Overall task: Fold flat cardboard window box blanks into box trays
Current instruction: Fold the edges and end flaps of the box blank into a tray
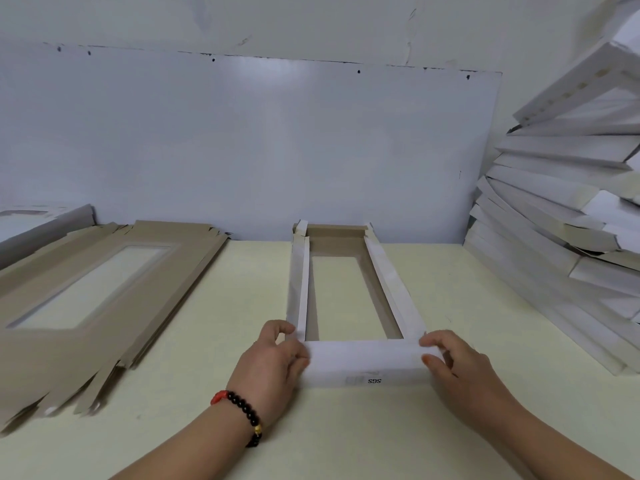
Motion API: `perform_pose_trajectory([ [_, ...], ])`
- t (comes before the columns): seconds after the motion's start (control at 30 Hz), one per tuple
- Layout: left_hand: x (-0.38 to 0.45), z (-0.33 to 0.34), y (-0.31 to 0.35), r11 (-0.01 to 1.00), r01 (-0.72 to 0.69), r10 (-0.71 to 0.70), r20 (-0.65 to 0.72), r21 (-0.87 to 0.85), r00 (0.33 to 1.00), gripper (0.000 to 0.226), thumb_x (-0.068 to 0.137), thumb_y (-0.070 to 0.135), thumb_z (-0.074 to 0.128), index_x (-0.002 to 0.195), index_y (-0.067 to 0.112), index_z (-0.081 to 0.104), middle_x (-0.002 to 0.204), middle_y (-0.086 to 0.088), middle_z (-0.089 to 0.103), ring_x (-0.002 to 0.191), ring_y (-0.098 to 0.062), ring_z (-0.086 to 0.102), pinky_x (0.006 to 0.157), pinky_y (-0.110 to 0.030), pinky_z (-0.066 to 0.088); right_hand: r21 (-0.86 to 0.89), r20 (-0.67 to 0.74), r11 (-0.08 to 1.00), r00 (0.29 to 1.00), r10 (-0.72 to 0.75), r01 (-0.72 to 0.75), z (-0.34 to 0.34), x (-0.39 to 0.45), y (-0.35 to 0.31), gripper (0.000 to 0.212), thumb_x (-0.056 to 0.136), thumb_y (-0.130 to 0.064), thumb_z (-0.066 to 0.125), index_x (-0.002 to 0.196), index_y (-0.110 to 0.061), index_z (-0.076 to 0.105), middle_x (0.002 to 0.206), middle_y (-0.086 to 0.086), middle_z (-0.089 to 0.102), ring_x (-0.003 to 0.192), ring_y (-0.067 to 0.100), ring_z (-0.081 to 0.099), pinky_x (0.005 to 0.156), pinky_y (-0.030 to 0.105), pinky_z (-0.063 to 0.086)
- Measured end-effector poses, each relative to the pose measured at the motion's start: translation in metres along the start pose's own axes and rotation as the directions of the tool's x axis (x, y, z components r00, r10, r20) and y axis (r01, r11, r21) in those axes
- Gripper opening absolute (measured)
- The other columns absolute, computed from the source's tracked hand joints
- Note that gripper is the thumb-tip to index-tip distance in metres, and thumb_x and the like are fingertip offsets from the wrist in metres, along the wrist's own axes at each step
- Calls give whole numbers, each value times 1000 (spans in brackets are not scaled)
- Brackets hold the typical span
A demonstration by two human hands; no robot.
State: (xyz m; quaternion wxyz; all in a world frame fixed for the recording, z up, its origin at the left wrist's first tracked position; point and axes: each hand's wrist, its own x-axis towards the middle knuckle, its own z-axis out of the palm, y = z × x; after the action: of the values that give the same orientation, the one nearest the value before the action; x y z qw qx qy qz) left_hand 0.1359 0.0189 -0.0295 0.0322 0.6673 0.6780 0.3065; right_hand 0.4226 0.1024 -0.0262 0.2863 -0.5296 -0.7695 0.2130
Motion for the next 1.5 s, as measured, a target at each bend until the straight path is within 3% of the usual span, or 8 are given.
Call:
perform_pose_trajectory([
  [0.13,-2,-1,-3,983,-148,149,-8,107,989,35,99,38,43,91,19,71,104,11,59,89,-18,56,72,-27,49,-303,-21,943,989,-147,134,0,1,3,20,96,-24,55,82,-34,66,118,-17,47,92,3,52,89,32,31],
  [0.23,-4,-4,-7,915,-326,338,-8,236,941,53,96,48,32,69,22,70,72,12,63,67,-19,57,57,-23,48,-558,-60,775,917,-395,298,3,1,8,20,88,-15,69,72,-27,68,94,-15,64,85,19,61,74,32,38],
  [0.4,1,-7,-7,803,-410,414,90,432,906,37,85,50,45,65,32,70,64,20,58,72,-15,57,78,-31,30,-682,-89,637,823,-561,360,5,6,10,39,89,-33,38,60,-28,63,69,-17,60,72,15,62,73,29,29],
  [0.53,6,-10,4,726,-492,419,259,480,870,21,73,50,71,61,32,69,56,18,52,67,-11,58,82,-28,32,-745,-24,521,763,-646,417,15,12,-1,29,84,-25,51,56,-26,59,59,-11,54,59,17,58,72,31,31],
  [0.7,8,7,41,757,-488,346,367,434,863,12,90,30,57,95,27,68,92,5,63,89,-18,58,86,-27,41,-696,132,386,636,-761,606,52,11,-35,41,96,-27,40,59,-28,57,57,-11,48,55,12,50,64,28,39],
  [0.97,12,10,19,787,-426,233,425,445,875,30,101,25,31,120,15,51,115,-6,57,105,-30,54,91,-35,35,-647,459,229,612,-645,727,34,13,-27,18,61,-18,72,62,-31,59,59,-12,50,54,11,52,50,21,40],
  [1.3,13,-6,1,824,-400,239,394,401,887,26,96,28,35,108,23,58,99,2,62,88,-24,55,103,-30,23,-654,399,425,763,-509,626,-10,17,-11,33,59,-43,83,53,-28,54,54,-17,49,64,4,56,76,20,32],
  [1.5,21,-9,6,787,-458,224,500,414,836,25,91,32,43,109,26,59,105,0,55,102,-23,49,102,-36,25,-488,651,458,659,-377,743,-23,35,-12,23,91,-39,43,105,-25,56,113,-10,51,119,13,37,95,24,22],
])
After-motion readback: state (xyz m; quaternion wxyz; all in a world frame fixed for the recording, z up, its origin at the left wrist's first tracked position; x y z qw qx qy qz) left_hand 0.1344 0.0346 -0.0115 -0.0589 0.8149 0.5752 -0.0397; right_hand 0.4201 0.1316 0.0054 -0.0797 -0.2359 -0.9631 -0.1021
